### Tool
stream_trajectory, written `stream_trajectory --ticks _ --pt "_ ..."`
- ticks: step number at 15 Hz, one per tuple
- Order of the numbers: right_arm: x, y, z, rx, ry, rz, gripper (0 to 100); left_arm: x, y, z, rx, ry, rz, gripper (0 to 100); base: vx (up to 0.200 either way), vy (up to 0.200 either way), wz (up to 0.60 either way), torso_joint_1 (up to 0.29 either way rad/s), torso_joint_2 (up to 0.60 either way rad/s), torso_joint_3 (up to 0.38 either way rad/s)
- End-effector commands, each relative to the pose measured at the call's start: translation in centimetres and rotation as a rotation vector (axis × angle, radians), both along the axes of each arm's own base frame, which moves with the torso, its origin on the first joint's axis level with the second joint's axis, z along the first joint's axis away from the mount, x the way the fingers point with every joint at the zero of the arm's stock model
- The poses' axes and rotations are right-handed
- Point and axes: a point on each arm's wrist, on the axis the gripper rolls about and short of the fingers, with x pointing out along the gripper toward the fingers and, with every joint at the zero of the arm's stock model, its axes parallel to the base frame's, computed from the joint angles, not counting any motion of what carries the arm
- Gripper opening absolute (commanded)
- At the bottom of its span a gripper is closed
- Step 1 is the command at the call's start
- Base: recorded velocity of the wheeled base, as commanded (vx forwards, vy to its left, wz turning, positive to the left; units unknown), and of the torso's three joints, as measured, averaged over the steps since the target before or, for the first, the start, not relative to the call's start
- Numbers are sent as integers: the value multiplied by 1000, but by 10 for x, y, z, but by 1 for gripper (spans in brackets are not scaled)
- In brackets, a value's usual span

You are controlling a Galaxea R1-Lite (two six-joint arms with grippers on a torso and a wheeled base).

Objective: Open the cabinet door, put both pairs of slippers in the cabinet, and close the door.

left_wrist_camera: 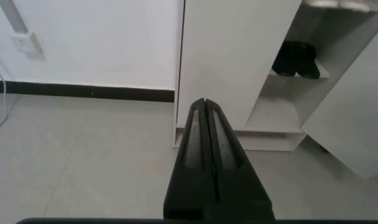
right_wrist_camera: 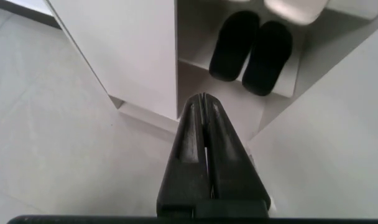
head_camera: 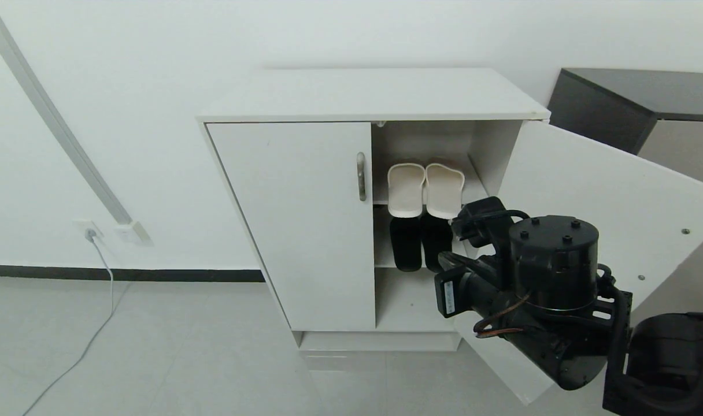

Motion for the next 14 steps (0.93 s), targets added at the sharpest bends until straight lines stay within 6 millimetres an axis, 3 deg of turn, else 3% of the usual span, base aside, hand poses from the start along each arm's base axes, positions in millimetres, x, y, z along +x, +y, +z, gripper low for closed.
stream_trajectory --ticks 1,14 --pt "1 1 -2 -4 4 0 0 0 0 0 1 2 1 0 0 0 0 149 -471 -320" --pt "0 0 0 1 0 1 0 0 0 0 1 2 1 0 0 0 0 201 -514 -318"
